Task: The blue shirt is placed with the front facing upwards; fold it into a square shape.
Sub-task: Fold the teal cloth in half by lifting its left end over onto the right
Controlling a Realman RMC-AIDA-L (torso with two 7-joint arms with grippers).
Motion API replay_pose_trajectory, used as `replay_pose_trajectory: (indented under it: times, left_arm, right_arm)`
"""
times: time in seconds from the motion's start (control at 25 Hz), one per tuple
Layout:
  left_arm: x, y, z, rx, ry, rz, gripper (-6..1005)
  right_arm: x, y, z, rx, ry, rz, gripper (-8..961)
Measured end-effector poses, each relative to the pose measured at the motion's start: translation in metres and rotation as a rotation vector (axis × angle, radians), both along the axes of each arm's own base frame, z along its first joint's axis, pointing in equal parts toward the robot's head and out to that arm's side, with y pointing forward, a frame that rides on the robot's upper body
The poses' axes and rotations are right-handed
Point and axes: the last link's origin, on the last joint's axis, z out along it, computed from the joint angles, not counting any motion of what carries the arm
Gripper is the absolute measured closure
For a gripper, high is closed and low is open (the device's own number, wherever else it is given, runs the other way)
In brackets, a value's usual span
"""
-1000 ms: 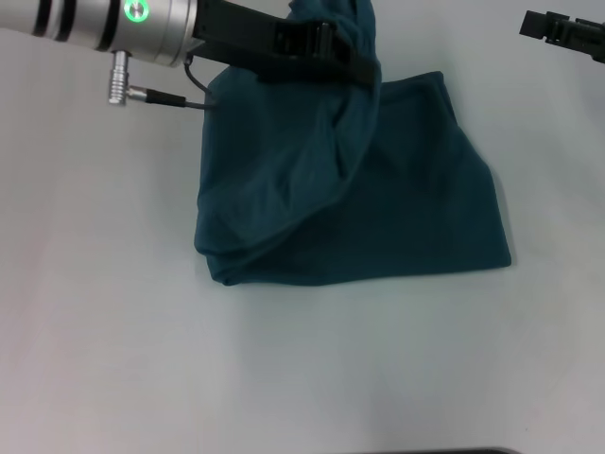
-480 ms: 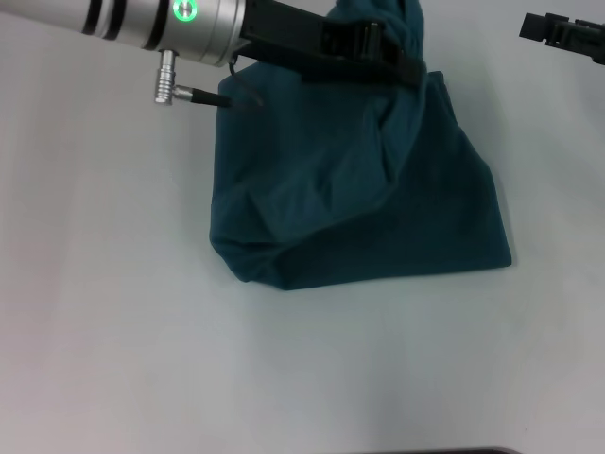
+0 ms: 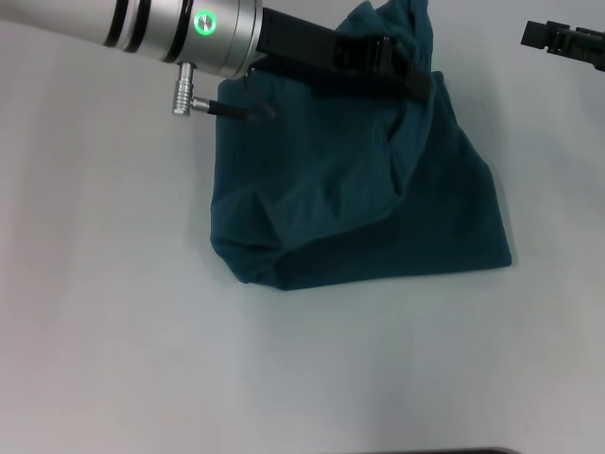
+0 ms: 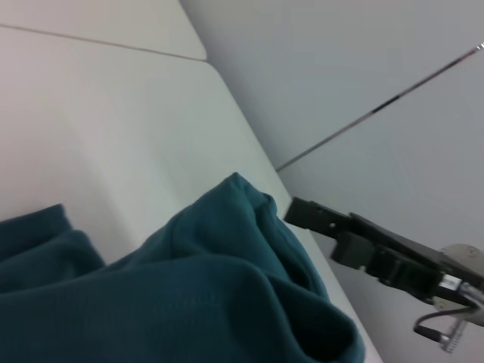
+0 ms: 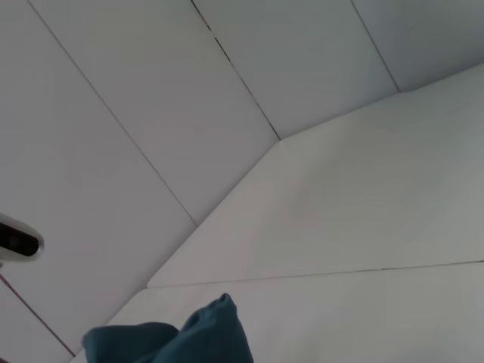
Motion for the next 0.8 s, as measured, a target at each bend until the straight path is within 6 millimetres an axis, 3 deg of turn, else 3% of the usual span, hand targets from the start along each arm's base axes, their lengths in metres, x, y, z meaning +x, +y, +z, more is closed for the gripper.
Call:
replay_pose_trajectory:
  times: [0.48, 0.8]
  left_arm:
    - [0.000, 0.000, -0.021, -0.022, 0.011, -0.004, 806]
    - [-0.002, -0.002, -0.018, 0.004, -0.039, -0.043, 686]
  right_arm:
    - [-0.001, 0.001, 0.000, -0.003, 0.003, 0.004, 243]
    - [-0.001, 0.001, 0.000, 0.001, 0.001, 0.001, 243]
